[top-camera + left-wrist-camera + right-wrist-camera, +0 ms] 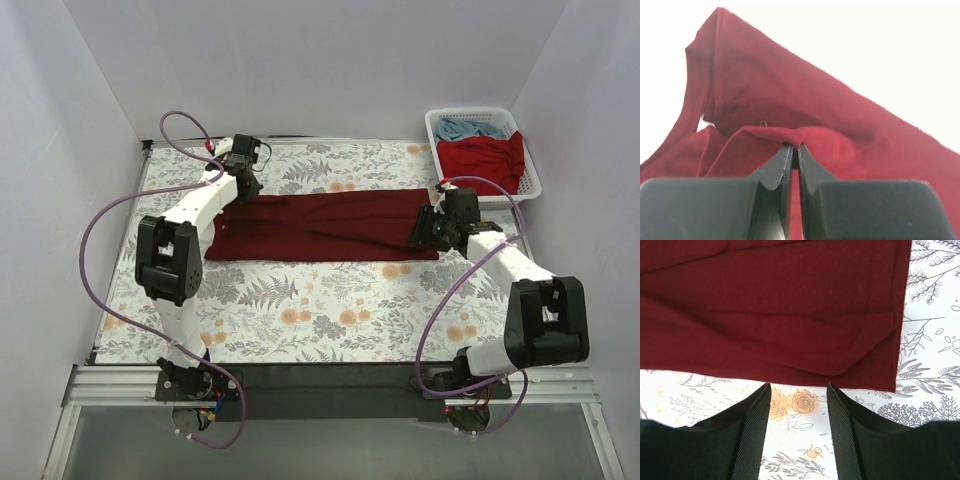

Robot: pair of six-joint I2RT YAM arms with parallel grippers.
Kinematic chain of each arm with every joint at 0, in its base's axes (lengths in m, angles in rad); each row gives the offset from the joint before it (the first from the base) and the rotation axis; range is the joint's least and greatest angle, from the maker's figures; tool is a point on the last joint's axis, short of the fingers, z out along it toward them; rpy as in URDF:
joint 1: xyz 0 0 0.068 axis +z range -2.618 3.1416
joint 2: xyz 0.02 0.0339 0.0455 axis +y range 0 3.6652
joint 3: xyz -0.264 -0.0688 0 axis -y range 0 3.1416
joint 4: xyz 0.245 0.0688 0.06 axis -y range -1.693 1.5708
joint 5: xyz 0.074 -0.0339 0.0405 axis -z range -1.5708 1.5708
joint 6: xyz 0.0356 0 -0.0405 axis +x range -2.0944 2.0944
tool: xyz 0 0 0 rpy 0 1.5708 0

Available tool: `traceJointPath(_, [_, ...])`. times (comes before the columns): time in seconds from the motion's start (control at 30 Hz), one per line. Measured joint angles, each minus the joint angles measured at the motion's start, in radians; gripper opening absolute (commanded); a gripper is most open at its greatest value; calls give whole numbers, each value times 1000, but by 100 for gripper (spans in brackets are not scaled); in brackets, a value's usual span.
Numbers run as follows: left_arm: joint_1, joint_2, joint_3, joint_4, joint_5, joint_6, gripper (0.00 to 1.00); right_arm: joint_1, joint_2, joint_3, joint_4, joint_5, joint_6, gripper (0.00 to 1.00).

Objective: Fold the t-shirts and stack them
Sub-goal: Fold the tshirt

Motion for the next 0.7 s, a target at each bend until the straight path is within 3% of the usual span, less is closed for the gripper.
traceJointPath(0.23, [34,77,53,42,5,25,0,1,43,18,-1,53,-2,53])
traceJointPath(0.4, [43,91,53,72,12,29,13,1,87,29,0,81,-2,54])
traceJointPath(0.47, [44,99,53,89,14,36,24,1,95,31,0,85,-3,54])
traceJointPath(0.5, [44,103,53,98,16,42,43,1,97,31,0,88,-4,54])
traceJointPath(0.6, [44,113,53,118,25,56,67,1,98,33,0,90,-6,54])
traceJointPath(0.7, [44,108,47,134,30,58,70,1,98,36,2,93,-8,54])
